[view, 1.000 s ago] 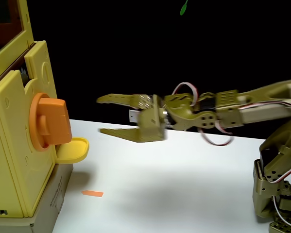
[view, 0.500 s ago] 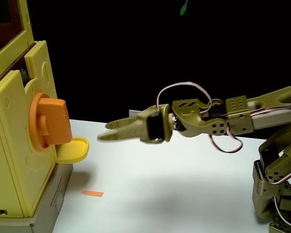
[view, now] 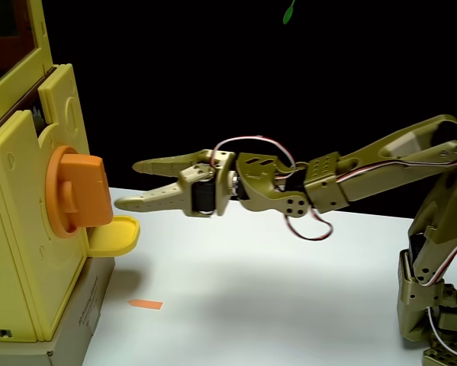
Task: Turn the button of vending machine.
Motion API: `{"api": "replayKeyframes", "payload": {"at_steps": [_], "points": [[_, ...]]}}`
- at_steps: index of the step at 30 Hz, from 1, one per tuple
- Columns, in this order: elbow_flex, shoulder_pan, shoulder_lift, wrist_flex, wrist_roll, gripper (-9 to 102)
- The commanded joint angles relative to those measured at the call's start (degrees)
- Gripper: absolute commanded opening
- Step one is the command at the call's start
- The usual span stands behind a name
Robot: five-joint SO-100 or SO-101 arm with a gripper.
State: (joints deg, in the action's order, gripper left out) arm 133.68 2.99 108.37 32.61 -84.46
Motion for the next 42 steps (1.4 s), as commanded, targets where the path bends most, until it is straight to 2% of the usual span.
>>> {"api": "replayKeyframes", "payload": {"at_steps": [1, 10, 21, 25, 34, 42], "points": [[-5.89, 0.09, -3.52, 1.58, 0.09, 41], [-13.97, -1.41, -12.66, 2.72, 0.44, 36], [-15.12, -2.64, -15.29, 4.57, -0.09, 28], [-15.03, -3.43, -15.29, 4.66, -0.70, 22], [-14.06, -5.45, -15.12, 4.22, -3.25, 2], [-13.27, -5.89, -14.94, 3.60, -4.13, -1]]}}
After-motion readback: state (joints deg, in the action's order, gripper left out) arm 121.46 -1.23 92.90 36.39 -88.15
